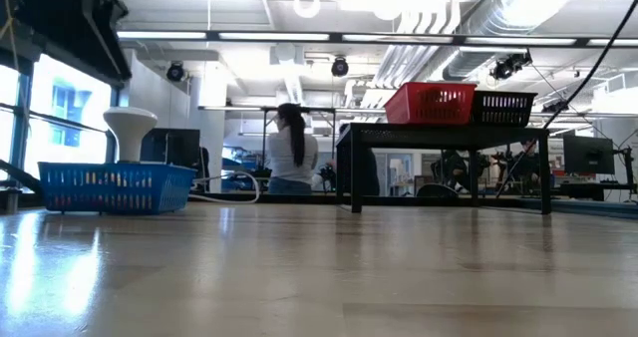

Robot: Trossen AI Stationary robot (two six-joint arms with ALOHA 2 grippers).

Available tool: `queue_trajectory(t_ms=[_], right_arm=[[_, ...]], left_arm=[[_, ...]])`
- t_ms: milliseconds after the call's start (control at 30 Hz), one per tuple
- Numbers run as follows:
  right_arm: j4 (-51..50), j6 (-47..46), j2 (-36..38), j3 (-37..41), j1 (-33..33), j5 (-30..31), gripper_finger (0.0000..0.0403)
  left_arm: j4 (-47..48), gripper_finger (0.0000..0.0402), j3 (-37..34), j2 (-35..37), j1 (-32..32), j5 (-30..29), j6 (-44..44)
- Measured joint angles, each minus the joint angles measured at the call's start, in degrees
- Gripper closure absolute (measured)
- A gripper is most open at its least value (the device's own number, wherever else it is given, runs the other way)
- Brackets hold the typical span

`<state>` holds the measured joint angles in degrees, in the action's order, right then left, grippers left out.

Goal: Pick & Place Office Desk Supplies
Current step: Put the blue bin filled with spring keychains on the shelf

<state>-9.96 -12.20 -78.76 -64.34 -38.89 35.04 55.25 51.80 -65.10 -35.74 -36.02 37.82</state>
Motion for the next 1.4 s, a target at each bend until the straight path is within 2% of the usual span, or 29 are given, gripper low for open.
queue_trajectory(t_ms=[100, 300, 567, 733, 900, 1067, 1167, 1333, 1400], right_arm=[[1.3, -0.6, -2.8, 0.0, -0.8, -0.1, 0.0211], [1.8, -1.5, -8.5, 0.0, -1.0, -0.1, 0.0212], [6.5, -1.1, -15.1, 0.0, 0.8, -0.1, 0.0212], [7.2, -1.1, -16.5, 0.0, 1.4, -0.8, 0.0212], [7.3, -1.1, -16.6, 0.0, 1.5, -0.5, 0.0212], [7.3, -1.1, -16.6, 0.0, 1.5, -0.6, 0.0212], [7.3, -1.1, -16.6, 0.0, 1.5, -0.7, 0.0212], [7.3, -0.7, -16.6, 0.0, 1.5, -1.0, 0.0212], [6.9, 4.0, -16.6, 0.0, 1.5, -2.6, 0.0212]], left_arm=[[-0.9, 0.0268, -1.5, -0.7, 3.4, 1.7, -0.1], [-1.0, 0.0268, -4.9, -2.5, 9.4, 9.3, -0.6], [-3.4, 0.0268, -9.9, -3.7, 13.4, 9.5, -5.0], [-5.3, 0.0268, -12.5, -3.7, 15.8, 9.8, -5.3], [-7.9, 0.0268, -13.8, -3.7, 17.5, 14.1, -7.8], [-12.6, 0.0271, -16.3, -3.7, 18.9, 16.0, -9.4], [-13.9, 0.0294, -16.6, -3.7, 18.5, 17.8, -10.8], [-14.7, 0.0371, -16.6, -3.7, 15.5, 18.1, -11.0], [-14.9, 0.0386, -16.6, -3.7, 14.0, 18.3, -11.1]])
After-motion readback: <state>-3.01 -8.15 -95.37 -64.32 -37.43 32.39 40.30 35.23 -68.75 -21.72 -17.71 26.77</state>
